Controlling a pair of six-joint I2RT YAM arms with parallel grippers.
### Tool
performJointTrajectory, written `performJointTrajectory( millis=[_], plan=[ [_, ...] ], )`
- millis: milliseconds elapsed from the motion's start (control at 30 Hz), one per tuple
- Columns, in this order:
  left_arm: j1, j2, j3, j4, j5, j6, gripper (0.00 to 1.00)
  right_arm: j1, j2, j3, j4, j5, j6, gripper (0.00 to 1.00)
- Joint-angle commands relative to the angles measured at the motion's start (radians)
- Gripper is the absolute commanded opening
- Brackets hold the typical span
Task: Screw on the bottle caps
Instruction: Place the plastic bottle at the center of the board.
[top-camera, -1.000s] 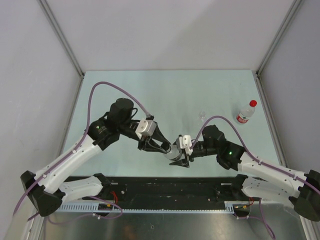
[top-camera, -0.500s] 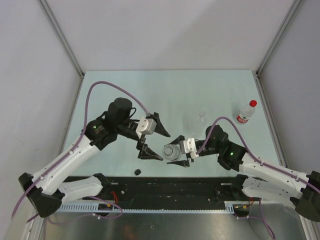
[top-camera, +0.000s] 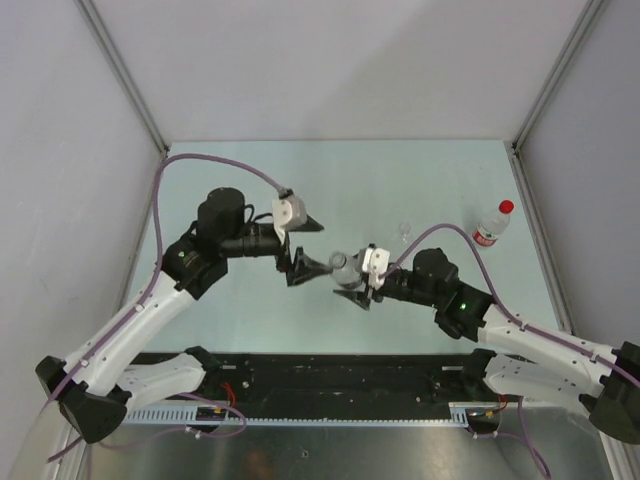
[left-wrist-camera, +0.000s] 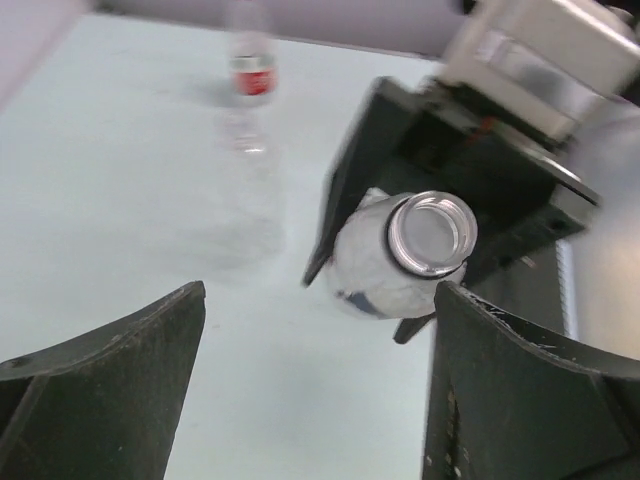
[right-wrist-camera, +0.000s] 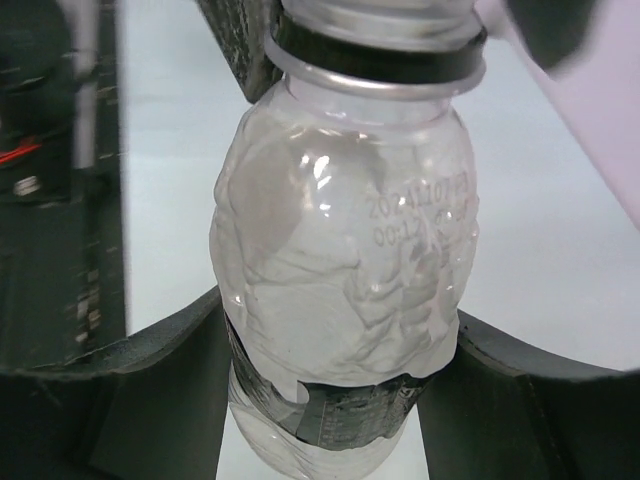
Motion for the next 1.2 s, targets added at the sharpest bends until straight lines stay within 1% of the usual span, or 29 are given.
performJointTrajectory(
  millis=[0,67,133,233,367,433,500,600,767,867,1033,1167],
  plan=[
    [0.075,-0.027,-0.050,0.338,-0.530,-0.289,0.99,0.005,0.028,0.002,0.128,0.321,0.147,0.00],
    [0.079,-0.024,-0.065,0.433,-0.752,-0.366,0.99,0.006,0.072,-0.004,0.175,0.424,0.181,0.00],
    [0.081,-0.007,-0.060,0.499,-0.914,-0.421,0.99,0.015,0.136,-0.008,0.231,0.517,0.178,0.00],
    [0.081,0.052,-0.007,0.560,-1.065,-0.490,0.99,0.040,0.259,-0.009,0.339,0.595,0.139,0.00],
    [0.082,0.121,0.086,0.565,-1.264,-0.592,1.00,0.048,0.431,-0.009,0.522,0.577,0.167,0.00],
    [0.083,0.093,0.058,0.552,-1.324,-0.665,0.99,0.044,0.511,-0.009,0.607,0.567,0.190,0.01],
    [0.083,0.027,-0.031,0.549,-1.343,-0.746,0.99,0.039,0.586,-0.009,0.676,0.551,0.206,0.01],
    [0.082,-0.073,-0.185,0.537,-1.286,-0.804,0.99,0.027,0.696,-0.009,0.773,0.511,0.234,0.02],
    [0.077,-0.212,-0.351,0.463,-1.260,-0.891,1.00,0.021,0.867,-0.009,0.965,0.489,0.244,0.04],
    [0.079,-0.289,-0.447,0.447,-1.269,-0.937,1.00,0.024,0.935,-0.009,1.034,0.488,0.247,0.06],
    [0.078,-0.351,-0.496,0.400,-1.242,-0.967,0.99,0.027,1.008,-0.009,1.091,0.463,0.275,0.13],
    [0.079,-0.365,-0.513,0.342,-1.228,-0.978,0.99,0.029,1.054,-0.010,1.115,0.489,0.299,0.24]
  ],
)
